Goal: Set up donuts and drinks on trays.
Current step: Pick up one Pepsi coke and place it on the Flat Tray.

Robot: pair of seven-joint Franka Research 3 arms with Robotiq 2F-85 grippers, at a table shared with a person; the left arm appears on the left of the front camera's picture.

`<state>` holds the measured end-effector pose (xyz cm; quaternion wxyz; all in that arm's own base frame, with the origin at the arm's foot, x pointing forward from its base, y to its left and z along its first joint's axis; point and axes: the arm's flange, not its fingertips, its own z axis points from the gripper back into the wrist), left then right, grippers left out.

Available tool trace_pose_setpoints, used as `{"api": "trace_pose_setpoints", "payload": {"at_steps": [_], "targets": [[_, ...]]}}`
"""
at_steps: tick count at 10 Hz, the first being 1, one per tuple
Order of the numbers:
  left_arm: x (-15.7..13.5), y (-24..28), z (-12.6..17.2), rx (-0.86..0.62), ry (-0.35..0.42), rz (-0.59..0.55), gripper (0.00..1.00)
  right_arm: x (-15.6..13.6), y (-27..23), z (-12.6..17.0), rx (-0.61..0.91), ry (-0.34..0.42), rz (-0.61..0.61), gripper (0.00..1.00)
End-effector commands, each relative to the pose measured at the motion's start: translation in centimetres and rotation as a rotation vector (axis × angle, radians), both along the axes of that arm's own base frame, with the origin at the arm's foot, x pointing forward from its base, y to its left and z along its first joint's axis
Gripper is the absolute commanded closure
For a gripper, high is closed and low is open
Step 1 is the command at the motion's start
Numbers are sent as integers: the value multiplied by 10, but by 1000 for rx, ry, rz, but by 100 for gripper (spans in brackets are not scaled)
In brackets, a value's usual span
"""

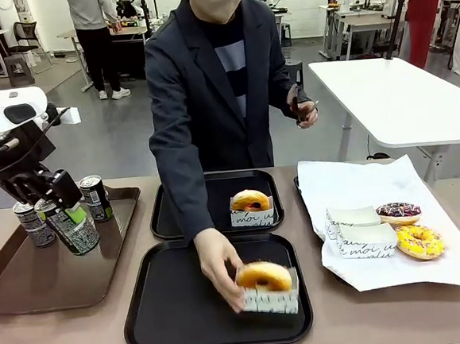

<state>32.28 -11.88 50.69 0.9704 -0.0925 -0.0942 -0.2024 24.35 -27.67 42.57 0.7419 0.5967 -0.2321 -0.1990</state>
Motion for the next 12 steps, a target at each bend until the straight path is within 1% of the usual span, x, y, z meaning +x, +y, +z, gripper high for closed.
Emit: {"api": "trace_pose_setpoints", "payload": {"at_steps": [1, 6, 7, 8, 10, 12], "targets": [[-3, 0, 1, -19, 7, -32, 42, -1, -1, 1, -1, -14, 2, 0], [-3, 0, 1, -19, 7, -32, 42, -1, -1, 1, -1, -14, 2, 0], [-1, -3, -2, -4, 10, -14, 42, -1, -1, 1, -1, -14, 2, 0], [22, -32, 0, 3, 26, -33, 42, -1, -1, 1, -1, -14, 2, 0], [69, -90, 1, 6, 32, -43, 42, -1, -1, 1, -1, -14, 2, 0], [118, -139, -12, 69, 32, -46, 42, -1, -1, 1, -1, -14, 2, 0]]}}
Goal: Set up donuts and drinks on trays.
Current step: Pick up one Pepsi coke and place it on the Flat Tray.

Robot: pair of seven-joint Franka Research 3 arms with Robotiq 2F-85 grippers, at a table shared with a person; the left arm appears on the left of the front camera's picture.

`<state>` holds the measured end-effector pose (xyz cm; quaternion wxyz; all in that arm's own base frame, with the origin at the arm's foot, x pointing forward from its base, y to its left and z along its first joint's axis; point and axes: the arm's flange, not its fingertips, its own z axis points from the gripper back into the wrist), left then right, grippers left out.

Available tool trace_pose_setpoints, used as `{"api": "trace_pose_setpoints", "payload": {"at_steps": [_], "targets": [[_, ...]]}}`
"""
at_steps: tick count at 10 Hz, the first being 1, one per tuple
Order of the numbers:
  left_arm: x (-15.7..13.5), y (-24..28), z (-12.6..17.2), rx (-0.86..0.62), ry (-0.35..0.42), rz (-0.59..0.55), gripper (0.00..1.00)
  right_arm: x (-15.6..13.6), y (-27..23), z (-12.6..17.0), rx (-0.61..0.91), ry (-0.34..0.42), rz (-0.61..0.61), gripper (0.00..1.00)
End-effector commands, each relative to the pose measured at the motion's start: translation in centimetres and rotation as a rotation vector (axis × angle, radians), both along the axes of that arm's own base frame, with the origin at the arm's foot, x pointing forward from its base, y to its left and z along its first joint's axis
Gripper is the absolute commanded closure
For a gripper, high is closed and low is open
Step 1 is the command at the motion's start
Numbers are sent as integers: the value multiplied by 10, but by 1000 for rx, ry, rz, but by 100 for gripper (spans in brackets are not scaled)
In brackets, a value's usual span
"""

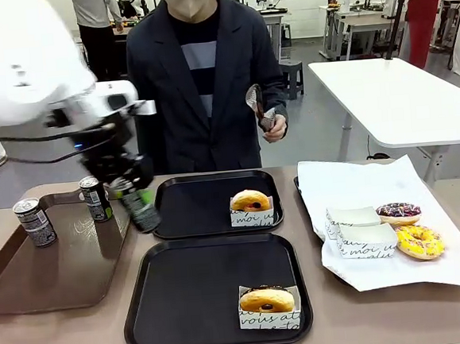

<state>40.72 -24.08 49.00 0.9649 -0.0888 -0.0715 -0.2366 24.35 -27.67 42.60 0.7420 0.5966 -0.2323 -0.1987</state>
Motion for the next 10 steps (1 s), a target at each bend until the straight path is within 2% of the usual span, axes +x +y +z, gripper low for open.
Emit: {"api": "trace_pose_setpoints", "payload": {"at_steps": [1, 4, 6, 10], "targets": [[58, -39, -9, 90, -18, 31, 42, -1, -1, 1, 0, -14, 2, 0], [99, -68, -50, 142, -21, 29, 42, -1, -1, 1, 0, -14, 2, 0], [107, -75, -75, 162, -82, -5, 42, -1, -1, 1, 0, -14, 2, 0], [116, -78, -110, 167, -86, -32, 42, -1, -1, 1, 0, -14, 2, 0]]}}
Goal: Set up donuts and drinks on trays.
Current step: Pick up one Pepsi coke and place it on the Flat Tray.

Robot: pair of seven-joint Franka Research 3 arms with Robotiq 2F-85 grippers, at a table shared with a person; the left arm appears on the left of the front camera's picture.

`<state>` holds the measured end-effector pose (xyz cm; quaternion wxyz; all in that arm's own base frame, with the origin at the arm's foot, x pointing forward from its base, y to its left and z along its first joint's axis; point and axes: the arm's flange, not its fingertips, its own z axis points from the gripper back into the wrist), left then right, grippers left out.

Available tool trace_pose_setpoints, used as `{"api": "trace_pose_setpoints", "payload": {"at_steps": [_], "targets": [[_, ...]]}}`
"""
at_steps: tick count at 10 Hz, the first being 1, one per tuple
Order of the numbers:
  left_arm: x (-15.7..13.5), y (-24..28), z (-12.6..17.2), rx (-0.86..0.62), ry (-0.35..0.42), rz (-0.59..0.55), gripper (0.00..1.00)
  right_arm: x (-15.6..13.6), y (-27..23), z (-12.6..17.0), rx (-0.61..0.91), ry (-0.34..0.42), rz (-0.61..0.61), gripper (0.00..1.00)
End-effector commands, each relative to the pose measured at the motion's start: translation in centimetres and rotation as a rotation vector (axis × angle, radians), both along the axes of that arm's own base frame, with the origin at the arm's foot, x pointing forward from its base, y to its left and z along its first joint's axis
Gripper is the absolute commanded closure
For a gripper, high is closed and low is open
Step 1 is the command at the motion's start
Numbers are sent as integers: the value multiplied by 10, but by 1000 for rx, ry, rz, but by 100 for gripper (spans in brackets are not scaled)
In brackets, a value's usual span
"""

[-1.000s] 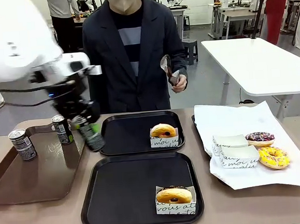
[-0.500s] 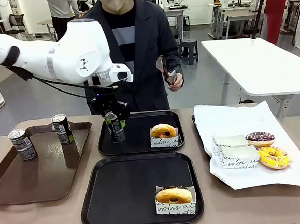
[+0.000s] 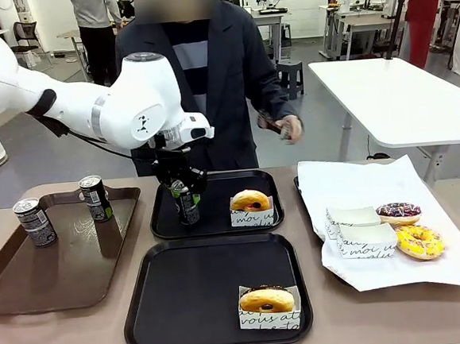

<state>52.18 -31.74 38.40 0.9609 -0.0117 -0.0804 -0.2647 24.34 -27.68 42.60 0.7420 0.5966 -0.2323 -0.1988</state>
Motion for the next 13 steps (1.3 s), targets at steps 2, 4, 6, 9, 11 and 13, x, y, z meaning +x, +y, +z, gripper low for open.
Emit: {"api": "trace_pose_setpoints", "payload": {"at_steps": [2, 4, 6, 9, 11, 13], "targets": [[2, -3, -6, 28, -13, 8, 0, -1, -1, 1, 0, -14, 2, 0], [1, -3, 1, 10, -8, 6, 0, -1, -1, 1, 0, -14, 2, 0], [-4, 0, 13, 23, -1, -9, 10, -1, -1, 1, 0, -14, 2, 0], [-23, 1, 46, 38, -23, 37, 0, -1, -1, 1, 0, -14, 2, 0], [-57, 1, 73, 20, -47, 156, 0, -1, -1, 1, 0, -14, 2, 0], [-84, 5, 88, 2, -79, 210, 0, -1, -1, 1, 0, -14, 2, 0]]}}
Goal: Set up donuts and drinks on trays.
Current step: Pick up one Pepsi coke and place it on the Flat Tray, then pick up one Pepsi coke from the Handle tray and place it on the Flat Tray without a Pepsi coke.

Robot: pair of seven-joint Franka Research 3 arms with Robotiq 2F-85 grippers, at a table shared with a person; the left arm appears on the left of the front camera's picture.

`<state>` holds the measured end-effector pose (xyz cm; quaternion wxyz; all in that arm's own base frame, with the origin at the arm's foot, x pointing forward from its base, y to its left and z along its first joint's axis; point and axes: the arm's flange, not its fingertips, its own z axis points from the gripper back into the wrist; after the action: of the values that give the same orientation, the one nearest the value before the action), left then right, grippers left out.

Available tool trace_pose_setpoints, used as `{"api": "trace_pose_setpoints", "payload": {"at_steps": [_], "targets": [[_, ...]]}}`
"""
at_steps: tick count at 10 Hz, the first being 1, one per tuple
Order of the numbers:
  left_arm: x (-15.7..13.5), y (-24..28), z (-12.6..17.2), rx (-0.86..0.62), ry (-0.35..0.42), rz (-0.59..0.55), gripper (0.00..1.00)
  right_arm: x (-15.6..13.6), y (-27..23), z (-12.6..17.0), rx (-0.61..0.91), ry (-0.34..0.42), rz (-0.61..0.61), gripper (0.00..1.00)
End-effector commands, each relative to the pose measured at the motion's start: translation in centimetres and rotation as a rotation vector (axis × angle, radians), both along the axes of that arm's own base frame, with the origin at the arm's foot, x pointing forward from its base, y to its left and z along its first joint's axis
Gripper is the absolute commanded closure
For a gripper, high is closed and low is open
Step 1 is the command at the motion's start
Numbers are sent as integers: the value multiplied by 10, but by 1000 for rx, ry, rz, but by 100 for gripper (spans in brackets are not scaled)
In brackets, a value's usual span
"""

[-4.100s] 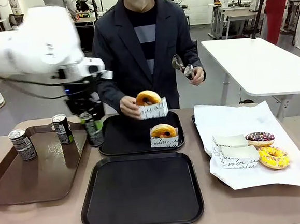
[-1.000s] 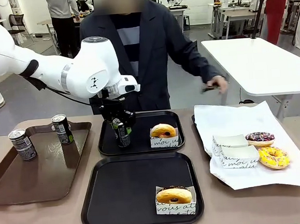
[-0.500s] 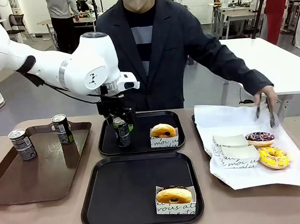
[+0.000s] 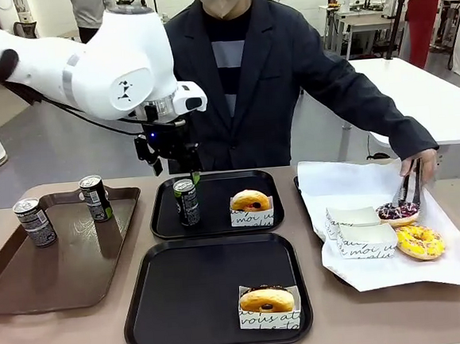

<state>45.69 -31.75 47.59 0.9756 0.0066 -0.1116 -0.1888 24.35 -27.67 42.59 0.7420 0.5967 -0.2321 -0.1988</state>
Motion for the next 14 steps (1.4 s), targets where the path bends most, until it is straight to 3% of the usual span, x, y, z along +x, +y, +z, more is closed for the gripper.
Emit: {"api": "trace_pose_setpoints", "payload": {"at_steps": [1, 2, 3, 9, 10, 12, 13, 14], "targets": [[-27, 10, -1, -18, -9, 84, 0, -1, -1, 1, -1, -14, 1, 0], [-33, 17, 1, -41, 4, 95, 0, -1, -1, 1, -1, -14, 1, 0], [-14, 3, 5, -4, -7, 34, 0, -1, -1, 1, -1, -14, 1, 0], [-16, 4, 3, -15, 4, 51, 0, -1, -1, 1, -1, -14, 1, 0], [-5, 61, 28, -101, -15, 136, 0, -1, -1, 1, -1, -14, 1, 0], [3, 171, 44, -153, -49, 356, 0, -1, -1, 1, -1, -14, 1, 0], [9, 217, 46, -164, -27, 404, 0, -1, -1, 1, -1, -14, 1, 0], [8, 261, 29, -157, 0, 459, 0, -1, -1, 1, -1, -14, 1, 0]]}}
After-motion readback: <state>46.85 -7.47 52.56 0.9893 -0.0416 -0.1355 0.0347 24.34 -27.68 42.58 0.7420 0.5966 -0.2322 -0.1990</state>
